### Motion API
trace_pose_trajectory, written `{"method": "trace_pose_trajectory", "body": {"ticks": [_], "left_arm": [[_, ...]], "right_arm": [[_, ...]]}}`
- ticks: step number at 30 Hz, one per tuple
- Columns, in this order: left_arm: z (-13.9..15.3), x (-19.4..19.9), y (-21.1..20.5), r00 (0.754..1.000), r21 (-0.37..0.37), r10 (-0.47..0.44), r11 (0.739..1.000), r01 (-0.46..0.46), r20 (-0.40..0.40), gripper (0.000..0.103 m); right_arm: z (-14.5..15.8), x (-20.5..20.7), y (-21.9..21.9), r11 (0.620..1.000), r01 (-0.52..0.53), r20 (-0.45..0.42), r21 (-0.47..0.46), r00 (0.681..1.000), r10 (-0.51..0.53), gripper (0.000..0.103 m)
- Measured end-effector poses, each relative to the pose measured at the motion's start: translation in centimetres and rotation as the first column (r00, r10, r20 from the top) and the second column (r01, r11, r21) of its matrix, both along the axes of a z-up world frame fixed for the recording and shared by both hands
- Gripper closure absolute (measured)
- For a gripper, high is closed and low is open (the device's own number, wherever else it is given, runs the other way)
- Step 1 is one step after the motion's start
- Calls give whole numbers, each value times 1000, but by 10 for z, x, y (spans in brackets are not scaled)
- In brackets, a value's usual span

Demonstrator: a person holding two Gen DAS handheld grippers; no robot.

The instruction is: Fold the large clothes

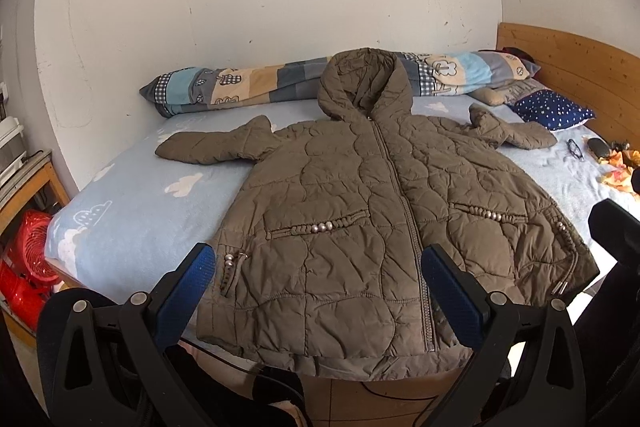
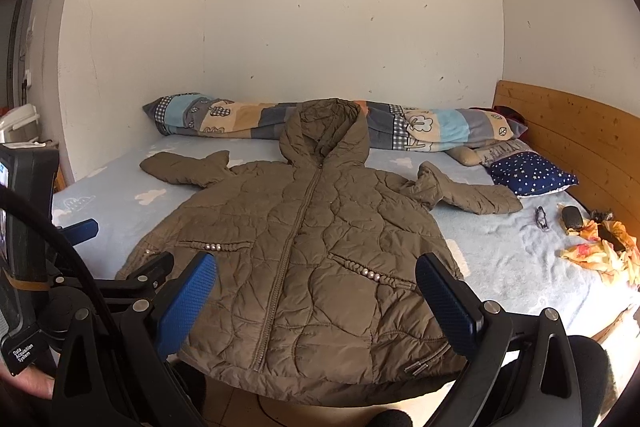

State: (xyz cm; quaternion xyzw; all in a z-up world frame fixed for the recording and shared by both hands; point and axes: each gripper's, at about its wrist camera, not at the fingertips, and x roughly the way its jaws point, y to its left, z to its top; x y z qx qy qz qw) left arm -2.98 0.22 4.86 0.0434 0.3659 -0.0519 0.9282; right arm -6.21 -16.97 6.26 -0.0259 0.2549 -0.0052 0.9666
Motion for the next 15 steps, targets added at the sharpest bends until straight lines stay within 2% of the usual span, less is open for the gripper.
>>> {"method": "trace_pose_trajectory", "body": {"ticks": [1,3,6,8,9,13,15], "left_arm": [[-1,0,-1,1000,4,5,1000,-5,16,0],[6,-3,4,1000,-32,0,999,0,-3,0],[5,-3,4,1000,-33,7,999,-6,11,0],[10,-8,11,1000,-90,5,996,-4,2,0],[9,-9,12,1000,-95,4,995,-3,4,0],[6,-6,9,1000,-54,1,999,-1,13,0],[6,-8,11,1000,-72,4,997,-2,18,0]], "right_arm": [[1,-1,1,1000,-4,1,3,1000,4,1],[2,-4,3,1000,-4,6,-5,1000,4,1],[3,-6,7,1000,-13,8,-9,1000,14,1],[4,-8,8,1000,-18,11,-11,1000,18,1],[4,-8,9,1000,-20,12,-11,1000,20,1],[3,-9,9,1000,-15,11,-6,1000,15,1],[2,-8,7,1000,-14,4,-4,1000,14,1]]}}
